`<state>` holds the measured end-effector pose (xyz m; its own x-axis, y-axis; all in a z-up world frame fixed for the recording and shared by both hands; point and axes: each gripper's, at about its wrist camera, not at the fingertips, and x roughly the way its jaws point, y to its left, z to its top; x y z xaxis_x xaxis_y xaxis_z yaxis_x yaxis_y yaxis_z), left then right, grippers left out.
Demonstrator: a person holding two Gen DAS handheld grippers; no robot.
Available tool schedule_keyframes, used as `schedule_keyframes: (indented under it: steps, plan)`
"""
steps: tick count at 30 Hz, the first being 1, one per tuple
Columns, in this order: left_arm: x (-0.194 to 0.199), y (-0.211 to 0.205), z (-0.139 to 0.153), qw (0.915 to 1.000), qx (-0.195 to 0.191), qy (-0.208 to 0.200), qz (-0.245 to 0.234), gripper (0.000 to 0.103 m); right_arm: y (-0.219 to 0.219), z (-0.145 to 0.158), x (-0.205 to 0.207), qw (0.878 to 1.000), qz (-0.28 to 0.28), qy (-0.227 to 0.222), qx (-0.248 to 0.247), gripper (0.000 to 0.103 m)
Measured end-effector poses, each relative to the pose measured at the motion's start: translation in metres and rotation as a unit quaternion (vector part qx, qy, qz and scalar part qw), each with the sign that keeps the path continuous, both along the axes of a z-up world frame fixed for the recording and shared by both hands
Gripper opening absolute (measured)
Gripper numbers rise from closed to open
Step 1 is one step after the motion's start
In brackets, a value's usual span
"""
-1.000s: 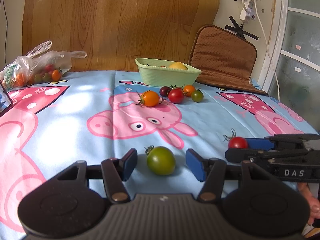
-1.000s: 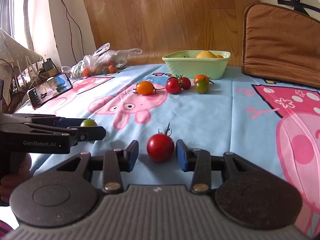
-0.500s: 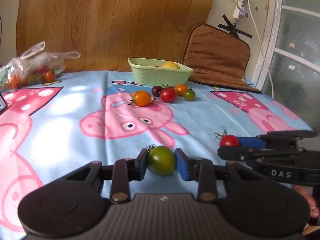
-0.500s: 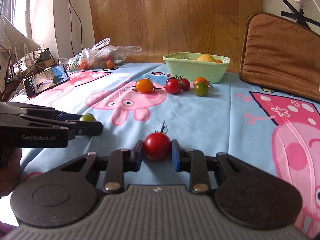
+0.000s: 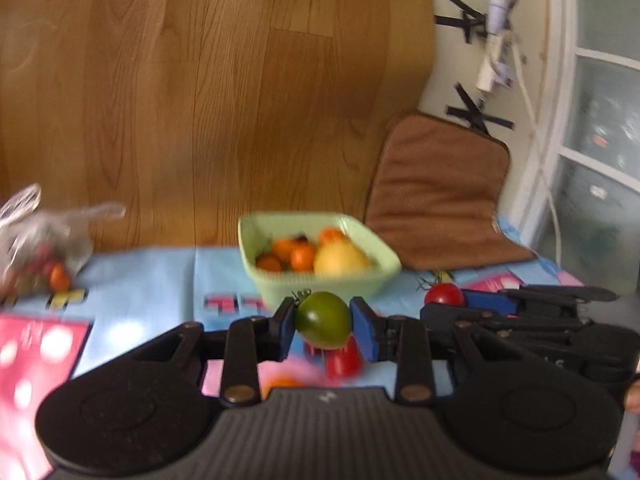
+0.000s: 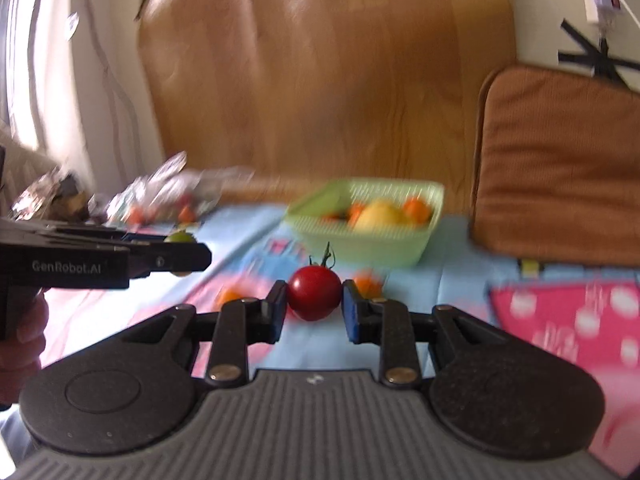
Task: Organize fruits
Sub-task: 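Carry both tomatoes into the green bowl and open both grippers, then move both grippers back toward the remaining tomatoes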
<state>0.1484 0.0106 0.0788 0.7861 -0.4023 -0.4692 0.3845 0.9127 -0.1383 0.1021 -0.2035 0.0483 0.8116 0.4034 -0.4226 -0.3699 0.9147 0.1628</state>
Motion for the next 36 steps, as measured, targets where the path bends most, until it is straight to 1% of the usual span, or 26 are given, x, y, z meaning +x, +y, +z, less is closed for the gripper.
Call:
schedule_keyframes:
  steps: [2, 4, 7, 9, 11, 14, 16, 17, 18, 22, 26, 28, 30, 32, 35, 36]
  plan:
    - [0.029, -0.005, 0.006, 0.9999, -0.010, 0.009, 0.002, 0.030, -0.004, 0.005, 0.027, 1.000, -0.010, -0.006, 0.002, 0.032]
    - [0.054, -0.013, 0.006, 0.9999, -0.006, 0.013, 0.007, 0.030, -0.006, 0.004, 0.052, 1.000, -0.021, -0.009, 0.000, 0.032]
    - [0.085, -0.025, -0.002, 0.9996, 0.008, 0.022, 0.016, 0.030, -0.012, -0.003, 0.086, 0.999, -0.032, 0.002, 0.001, 0.032]
    - [0.101, -0.032, -0.011, 0.9991, 0.014, 0.034, 0.019, 0.030, -0.015, -0.008, 0.100, 0.999, -0.031, 0.012, 0.008, 0.032]
    - [0.112, -0.035, -0.021, 0.9986, 0.019, 0.044, 0.021, 0.030, -0.014, -0.013, 0.109, 1.000, -0.025, 0.016, 0.010, 0.032]
    - [0.121, -0.036, -0.030, 0.9979, 0.019, 0.054, 0.029, 0.031, -0.004, -0.017, 0.114, 1.000, -0.002, 0.016, 0.013, 0.032]
    - [0.122, -0.030, -0.032, 0.9974, 0.014, 0.055, 0.044, 0.040, 0.007, -0.019, 0.114, 1.000, 0.011, 0.011, 0.004, 0.033]
    - [0.123, -0.027, -0.032, 0.9972, 0.007, 0.057, 0.049, 0.042, 0.013, -0.020, 0.115, 1.000, 0.013, 0.007, -0.004, 0.033]
    - [0.124, -0.023, -0.031, 0.9968, 0.001, 0.058, 0.055, 0.043, 0.017, -0.021, 0.116, 1.000, 0.018, 0.004, -0.010, 0.033]
    - [0.115, -0.011, -0.022, 0.9968, -0.008, 0.048, 0.063, 0.043, 0.021, -0.018, 0.116, 1.000, 0.016, -0.011, -0.023, 0.033]
    - [0.088, -0.005, -0.011, 0.9980, -0.021, 0.030, 0.052, 0.043, 0.003, -0.005, 0.103, 1.000, 0.000, -0.025, 0.003, 0.033]
    - [0.066, -0.006, -0.010, 0.9990, -0.015, 0.019, 0.037, 0.043, -0.008, -0.002, 0.090, 1.000, -0.007, -0.026, 0.008, 0.033]
    - [0.045, -0.014, -0.014, 0.9997, 0.008, 0.011, 0.021, 0.043, -0.017, -0.004, 0.075, 1.000, -0.009, -0.021, 0.007, 0.033]
    - [0.025, -0.026, -0.022, 0.9993, 0.036, 0.000, 0.004, 0.043, -0.022, -0.009, 0.064, 1.000, -0.009, -0.006, 0.003, 0.033]
    - [0.003, -0.049, -0.037, 0.9953, 0.095, -0.016, -0.011, 0.046, -0.025, -0.021, 0.046, 1.000, -0.007, 0.015, -0.007, 0.033]
    - [-0.001, -0.055, -0.042, 0.9939, 0.108, -0.016, -0.015, 0.046, -0.024, -0.025, 0.044, 1.000, -0.006, 0.022, -0.012, 0.033]
